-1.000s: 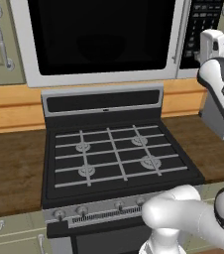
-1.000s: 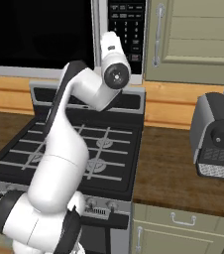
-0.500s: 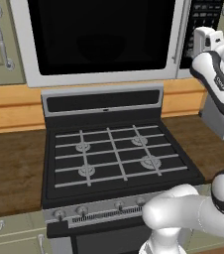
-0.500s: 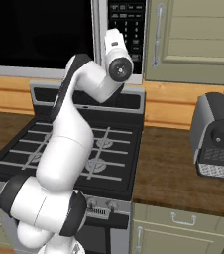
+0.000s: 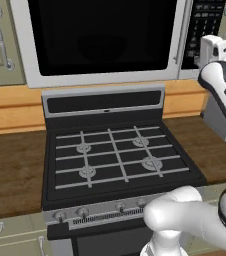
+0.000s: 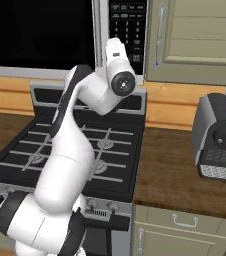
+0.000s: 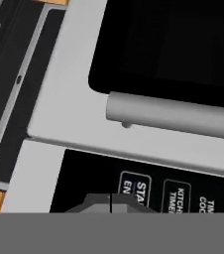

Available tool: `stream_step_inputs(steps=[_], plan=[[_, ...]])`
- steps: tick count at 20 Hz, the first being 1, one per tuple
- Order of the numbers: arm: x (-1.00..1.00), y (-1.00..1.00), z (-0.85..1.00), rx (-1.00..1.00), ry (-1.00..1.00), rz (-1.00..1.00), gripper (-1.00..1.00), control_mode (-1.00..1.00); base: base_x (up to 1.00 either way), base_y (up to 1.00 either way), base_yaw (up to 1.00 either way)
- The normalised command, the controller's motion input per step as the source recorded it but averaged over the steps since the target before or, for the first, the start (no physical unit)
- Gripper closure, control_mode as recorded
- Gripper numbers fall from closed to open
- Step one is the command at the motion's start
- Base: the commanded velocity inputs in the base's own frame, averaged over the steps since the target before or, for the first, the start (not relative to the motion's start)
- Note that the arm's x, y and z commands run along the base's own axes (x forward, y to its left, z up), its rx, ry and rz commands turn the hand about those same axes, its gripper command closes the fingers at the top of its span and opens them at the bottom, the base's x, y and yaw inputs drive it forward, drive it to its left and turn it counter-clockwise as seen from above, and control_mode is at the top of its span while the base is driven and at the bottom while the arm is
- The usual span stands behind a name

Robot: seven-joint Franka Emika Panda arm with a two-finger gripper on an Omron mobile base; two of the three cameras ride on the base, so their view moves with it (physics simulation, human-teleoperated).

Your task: Open the microwave, place the bowl with waffle inside the microwave, then close the microwave door and turn it on.

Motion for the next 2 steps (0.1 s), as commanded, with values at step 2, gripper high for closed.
stream_step_inputs(steps=[2], plan=[[-0.99,-0.05,-0.21,0.01,-0.23,0.0,1.0,-1.0,0.0,0.0,0.0]])
